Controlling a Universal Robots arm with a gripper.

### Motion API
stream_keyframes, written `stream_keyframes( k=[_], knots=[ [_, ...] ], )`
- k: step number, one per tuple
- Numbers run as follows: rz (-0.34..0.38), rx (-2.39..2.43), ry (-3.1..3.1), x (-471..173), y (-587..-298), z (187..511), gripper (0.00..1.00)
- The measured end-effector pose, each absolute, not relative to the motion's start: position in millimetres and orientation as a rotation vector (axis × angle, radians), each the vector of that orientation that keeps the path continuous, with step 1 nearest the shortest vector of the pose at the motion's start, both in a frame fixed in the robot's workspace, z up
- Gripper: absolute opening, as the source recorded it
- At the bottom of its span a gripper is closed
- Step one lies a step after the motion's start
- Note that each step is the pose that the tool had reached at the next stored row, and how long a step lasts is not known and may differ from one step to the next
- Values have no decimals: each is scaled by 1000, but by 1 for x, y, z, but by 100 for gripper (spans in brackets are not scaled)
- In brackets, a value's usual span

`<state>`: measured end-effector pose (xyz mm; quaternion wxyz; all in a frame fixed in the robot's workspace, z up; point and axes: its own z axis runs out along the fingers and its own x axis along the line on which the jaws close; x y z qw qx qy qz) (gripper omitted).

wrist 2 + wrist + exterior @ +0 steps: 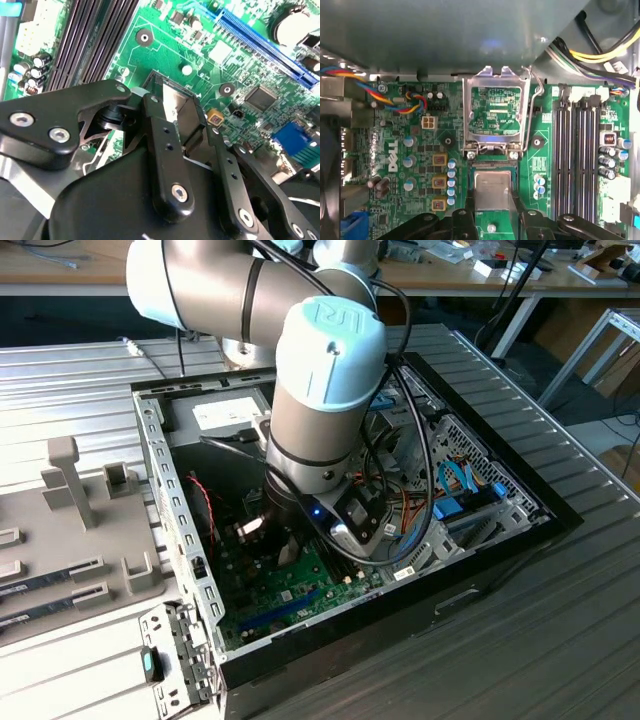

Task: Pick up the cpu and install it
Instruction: 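Place the cpu into insertion slot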

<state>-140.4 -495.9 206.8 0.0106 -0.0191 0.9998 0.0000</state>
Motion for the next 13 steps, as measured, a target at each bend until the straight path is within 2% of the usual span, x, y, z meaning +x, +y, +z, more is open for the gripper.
stream_keyframes(
  k=[13],
  knots=[
    [0,-97,3119,-140,-488,207,39]
  ],
)
